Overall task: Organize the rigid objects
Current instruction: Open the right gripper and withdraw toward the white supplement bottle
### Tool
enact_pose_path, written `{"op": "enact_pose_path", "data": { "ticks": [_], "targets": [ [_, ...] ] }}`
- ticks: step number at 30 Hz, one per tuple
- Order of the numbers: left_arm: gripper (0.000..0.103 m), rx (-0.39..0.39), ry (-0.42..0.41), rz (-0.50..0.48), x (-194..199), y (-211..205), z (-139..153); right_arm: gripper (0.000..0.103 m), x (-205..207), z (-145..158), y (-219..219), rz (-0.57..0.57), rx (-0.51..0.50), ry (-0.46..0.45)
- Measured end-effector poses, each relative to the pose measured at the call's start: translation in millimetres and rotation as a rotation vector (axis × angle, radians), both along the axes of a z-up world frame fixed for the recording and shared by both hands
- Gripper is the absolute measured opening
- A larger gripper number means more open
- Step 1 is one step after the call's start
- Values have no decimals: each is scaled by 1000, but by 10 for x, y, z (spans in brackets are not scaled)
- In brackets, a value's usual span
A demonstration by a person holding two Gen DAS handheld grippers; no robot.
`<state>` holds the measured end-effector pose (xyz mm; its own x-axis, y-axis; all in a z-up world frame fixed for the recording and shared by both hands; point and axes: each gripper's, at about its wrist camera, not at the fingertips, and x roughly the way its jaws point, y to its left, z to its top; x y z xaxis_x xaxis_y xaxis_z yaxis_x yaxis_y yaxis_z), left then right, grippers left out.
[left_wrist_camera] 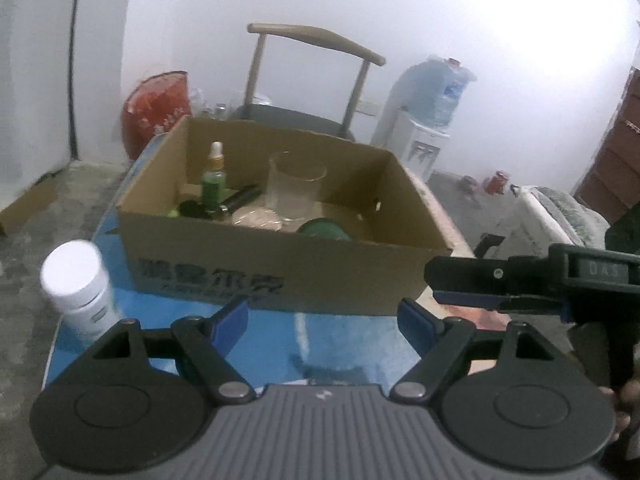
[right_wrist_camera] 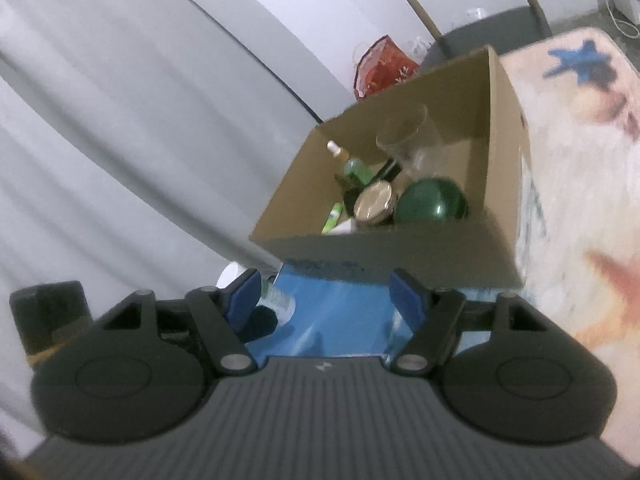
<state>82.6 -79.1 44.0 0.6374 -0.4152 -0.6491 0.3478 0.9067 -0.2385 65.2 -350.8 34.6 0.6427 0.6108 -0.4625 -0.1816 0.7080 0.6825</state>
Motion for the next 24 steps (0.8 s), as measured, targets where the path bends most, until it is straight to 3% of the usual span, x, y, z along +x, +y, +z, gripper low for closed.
{"op": "enact_pose_path", "data": {
  "ticks": [9, 24],
  "targets": [
    [83, 38, -46, 89, -275, 305, 5, 72, -66, -59, 391, 46, -26, -4],
    [85, 42, -68, 204, -400, 789, -31, 72, 134, 135, 1084, 190, -59, -52]
  ]
}}
